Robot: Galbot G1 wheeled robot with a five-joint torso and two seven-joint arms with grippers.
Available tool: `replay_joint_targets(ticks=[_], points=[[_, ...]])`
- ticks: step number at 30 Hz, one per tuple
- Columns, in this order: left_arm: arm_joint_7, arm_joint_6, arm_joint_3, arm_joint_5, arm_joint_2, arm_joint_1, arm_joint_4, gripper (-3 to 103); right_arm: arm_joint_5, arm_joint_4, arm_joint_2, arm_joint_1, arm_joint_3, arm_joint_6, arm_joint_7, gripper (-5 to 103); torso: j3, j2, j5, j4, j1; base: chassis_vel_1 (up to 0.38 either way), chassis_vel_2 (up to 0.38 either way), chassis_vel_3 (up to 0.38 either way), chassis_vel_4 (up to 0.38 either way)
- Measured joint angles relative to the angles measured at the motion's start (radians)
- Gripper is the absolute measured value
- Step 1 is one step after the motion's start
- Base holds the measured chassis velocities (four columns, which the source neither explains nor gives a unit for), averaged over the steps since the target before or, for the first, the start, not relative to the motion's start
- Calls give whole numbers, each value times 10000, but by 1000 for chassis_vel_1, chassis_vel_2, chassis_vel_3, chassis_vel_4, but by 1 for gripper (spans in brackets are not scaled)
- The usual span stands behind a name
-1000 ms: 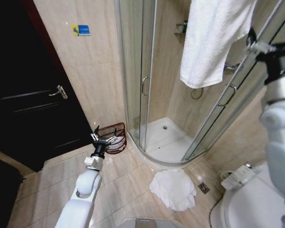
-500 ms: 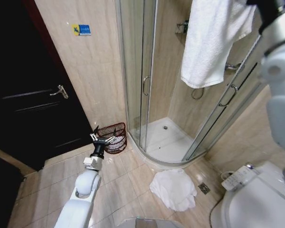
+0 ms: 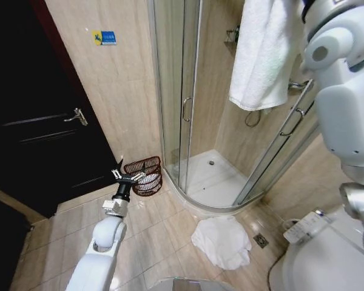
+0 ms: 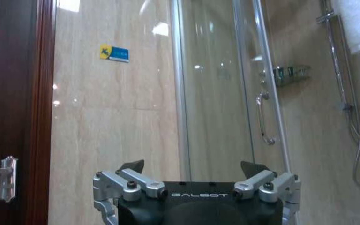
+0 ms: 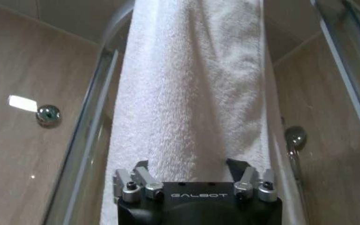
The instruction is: Discard the used towel into the hamper.
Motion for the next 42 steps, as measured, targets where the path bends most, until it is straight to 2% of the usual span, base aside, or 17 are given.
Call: replay_joint_targets(ticks=[3,5,8,9,11,13,14,15,16,20,27,30,34,35,42], points=[[-1,-128,-58,-32,18,54,16,100,188,87,-214,-26,-1,23,-66,61,-2,-1,0,-1,-1,0,0,0,0],[0,-135,-64,-35,21,61,15,100,205,78,-221,-17,-2,27,-88,61,-2,-1,1,-2,-2,0,0,0,0],[-5,-176,-119,-70,49,132,-52,100,403,-112,-201,132,-41,80,-197,44,-3,-3,-1,0,-2,0,0,0,0],[-5,-176,-119,-70,49,132,-52,100,403,-112,-201,132,-41,80,-197,44,-3,-3,-1,0,-2,0,0,0,0],[-8,-197,-149,-85,47,167,-102,100,589,-163,-196,244,-112,89,-202,34,-3,-5,-3,3,-2,0,0,0,0],[-10,-206,-157,-88,41,181,-120,100,635,-174,-205,279,-140,92,-211,34,-3,-5,-4,4,-2,0,0,0,0],[-10,-242,-170,-89,17,225,-149,100,699,-209,-240,370,-204,97,-242,23,-3,-6,-3,3,-2,0,0,0,0],[-11,-267,-170,-89,1,243,-154,100,727,-254,-260,432,-242,106,-258,18,-3,-6,-3,3,-2,0,0,0,0],[-11,-294,-172,-86,-21,261,-158,100,755,-294,-283,491,-277,118,-268,18,-4,-6,-3,2,-2,0,0,0,0],[-14,-370,-173,-72,-70,311,-166,100,898,-238,-429,537,-314,134,-239,4,-4,-7,-2,3,-2,0,0,0,0],[-19,-471,-176,-66,-97,402,-165,100,1033,579,-1033,-392,71,343,-227,3,-7,-6,-6,3,-4,0,0,0,0],[-17,-505,-141,-56,-90,413,-109,100,1052,1491,-1518,-2058,937,434,-319,3,-9,-5,-10,1,-6,0,0,0,0],[-13,-517,-127,-50,-93,391,-73,100,1161,2048,-1738,-3100,1336,442,-317,3,-9,-6,-3,0,-6,0,0,0,0],[-7,-531,-110,-42,-108,370,-38,100,1213,2475,-1867,-3852,1611,441,-294,3,-8,-8,3,0,-6,0,0,0,0],[35,-565,-23,0,-174,331,39,100,1198,3335,-1874,-5928,2745,443,-216,3,-6,-9,-1,2,-5,0,0,0,0]])
